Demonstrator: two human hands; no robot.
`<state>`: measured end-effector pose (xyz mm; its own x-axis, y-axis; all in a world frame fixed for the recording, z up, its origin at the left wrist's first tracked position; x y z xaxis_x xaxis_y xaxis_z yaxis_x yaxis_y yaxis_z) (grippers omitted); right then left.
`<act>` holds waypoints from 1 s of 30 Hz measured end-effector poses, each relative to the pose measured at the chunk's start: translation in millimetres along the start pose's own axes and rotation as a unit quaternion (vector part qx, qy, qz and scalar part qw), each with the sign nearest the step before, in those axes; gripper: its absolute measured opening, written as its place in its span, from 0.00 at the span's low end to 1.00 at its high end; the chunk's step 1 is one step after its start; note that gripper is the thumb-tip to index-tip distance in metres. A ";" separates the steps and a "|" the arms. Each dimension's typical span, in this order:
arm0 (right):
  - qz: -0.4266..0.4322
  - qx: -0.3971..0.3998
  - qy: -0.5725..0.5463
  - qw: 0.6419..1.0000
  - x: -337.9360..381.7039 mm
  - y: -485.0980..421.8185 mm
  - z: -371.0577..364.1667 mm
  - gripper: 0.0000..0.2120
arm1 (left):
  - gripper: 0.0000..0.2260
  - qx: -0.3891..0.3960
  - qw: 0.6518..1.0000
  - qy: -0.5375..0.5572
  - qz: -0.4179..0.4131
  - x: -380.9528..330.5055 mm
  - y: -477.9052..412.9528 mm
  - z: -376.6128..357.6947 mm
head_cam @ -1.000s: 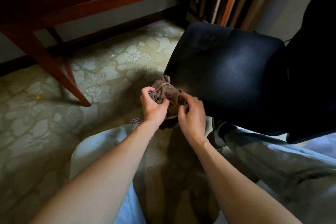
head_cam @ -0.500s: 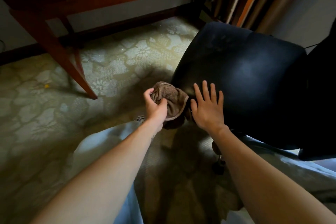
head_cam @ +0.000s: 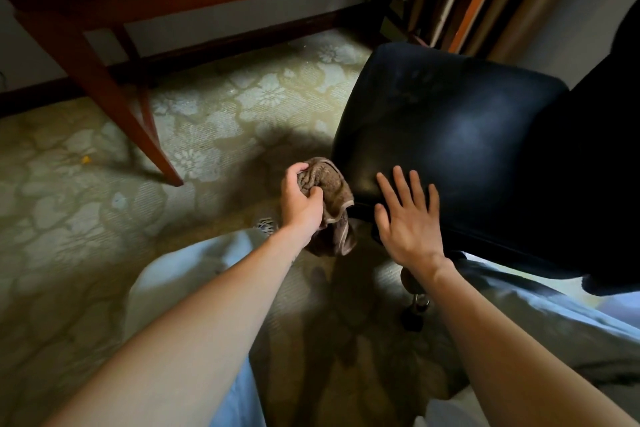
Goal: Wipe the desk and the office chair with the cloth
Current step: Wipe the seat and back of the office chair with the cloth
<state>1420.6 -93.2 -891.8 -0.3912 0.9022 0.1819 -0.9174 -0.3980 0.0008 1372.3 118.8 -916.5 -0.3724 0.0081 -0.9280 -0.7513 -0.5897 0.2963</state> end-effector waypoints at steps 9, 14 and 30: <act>-0.059 -0.065 -0.003 0.996 2.5 0.0 25.6 0.23 | 0.20 0.011 0.997 -0.051 -0.053 -18.3 1.3 -9.2; -0.052 -0.055 0.018 0.997 26.2 -46.0 27.6 0.25 | 0.20 0.023 0.996 -0.065 -0.064 -22.6 -3.7 -15.2; 0.035 -0.011 -0.009 0.999 18.9 -32.0 10.4 0.28 | 0.19 0.043 0.983 -0.120 -0.129 -51.1 -16.2 -43.0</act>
<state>1443.4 -65.2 -878.2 -0.4542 0.8687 0.1974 -0.8889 -0.4568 -0.0350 1426.9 93.2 -883.6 -0.2740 0.3456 -0.8975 -0.8773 -0.4722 0.0860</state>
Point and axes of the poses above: each hand's wrist, its own y-axis away from the middle knuckle, its own z-axis out of the back of the hand, x = y × z, the point moved 10 cm from there along -y, towards the middle knuckle, and after that the axes turned 4 degrees about -y, right-handed, at the moved point
